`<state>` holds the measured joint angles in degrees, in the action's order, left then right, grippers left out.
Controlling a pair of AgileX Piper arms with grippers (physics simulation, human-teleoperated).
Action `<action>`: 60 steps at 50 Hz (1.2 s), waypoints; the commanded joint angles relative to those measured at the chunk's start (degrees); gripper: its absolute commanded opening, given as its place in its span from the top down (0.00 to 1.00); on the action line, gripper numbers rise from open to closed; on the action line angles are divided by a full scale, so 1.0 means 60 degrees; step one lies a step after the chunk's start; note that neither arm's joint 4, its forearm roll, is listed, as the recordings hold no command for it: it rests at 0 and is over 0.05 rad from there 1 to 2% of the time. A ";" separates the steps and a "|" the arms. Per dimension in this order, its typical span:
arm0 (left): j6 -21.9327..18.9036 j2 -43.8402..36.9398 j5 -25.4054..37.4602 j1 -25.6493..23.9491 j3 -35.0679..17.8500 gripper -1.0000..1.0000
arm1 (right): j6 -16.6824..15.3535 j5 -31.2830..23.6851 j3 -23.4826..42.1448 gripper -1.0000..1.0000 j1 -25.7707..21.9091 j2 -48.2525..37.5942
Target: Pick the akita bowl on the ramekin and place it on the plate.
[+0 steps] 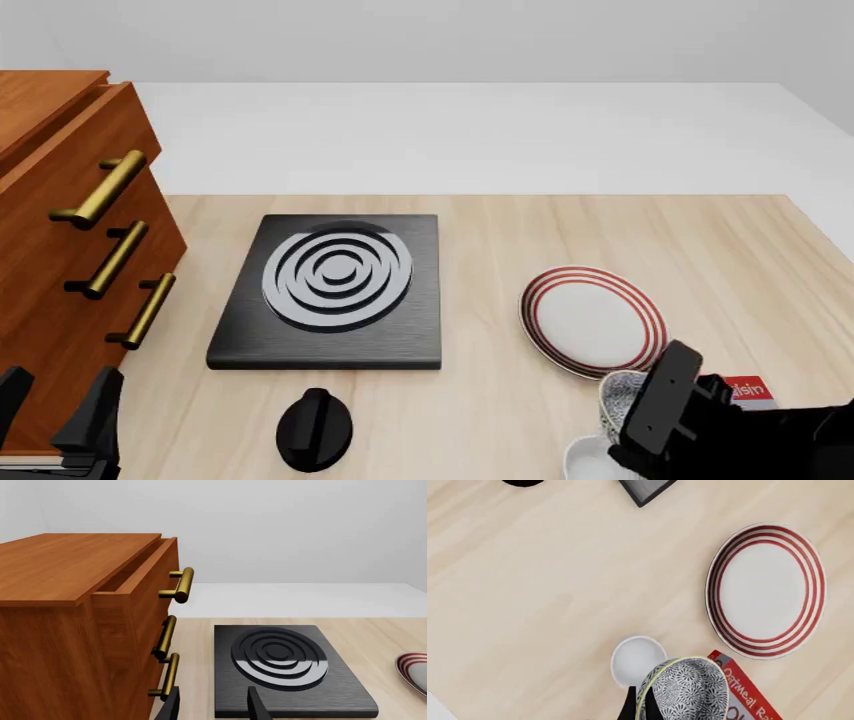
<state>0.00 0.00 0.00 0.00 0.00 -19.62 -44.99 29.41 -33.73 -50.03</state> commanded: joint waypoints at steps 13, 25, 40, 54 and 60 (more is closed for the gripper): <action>0.0000 0.0000 0.0000 0.0000 0.0000 0.00 | -0.1026 -0.0143 0.1938 1.00 0.1161 -0.1091; 0.0000 0.0000 0.0000 0.0000 0.0000 0.00 | -0.1251 0.0447 0.2792 1.00 0.1909 -0.2285; 0.0000 0.0000 0.0000 0.0000 0.0000 0.00 | -0.0910 0.1548 0.3304 1.00 0.2265 -0.3291; 0.0000 0.0000 0.0000 0.0000 0.0000 0.00 | -0.0427 0.2729 0.3129 1.00 0.2743 -0.3961; 0.0000 0.0000 0.0000 0.0000 0.0000 0.00 | -0.0411 0.3043 0.3155 1.00 0.2891 -0.4234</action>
<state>0.00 0.00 0.00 0.00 0.00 -23.35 -30.44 47.86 -17.94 -72.68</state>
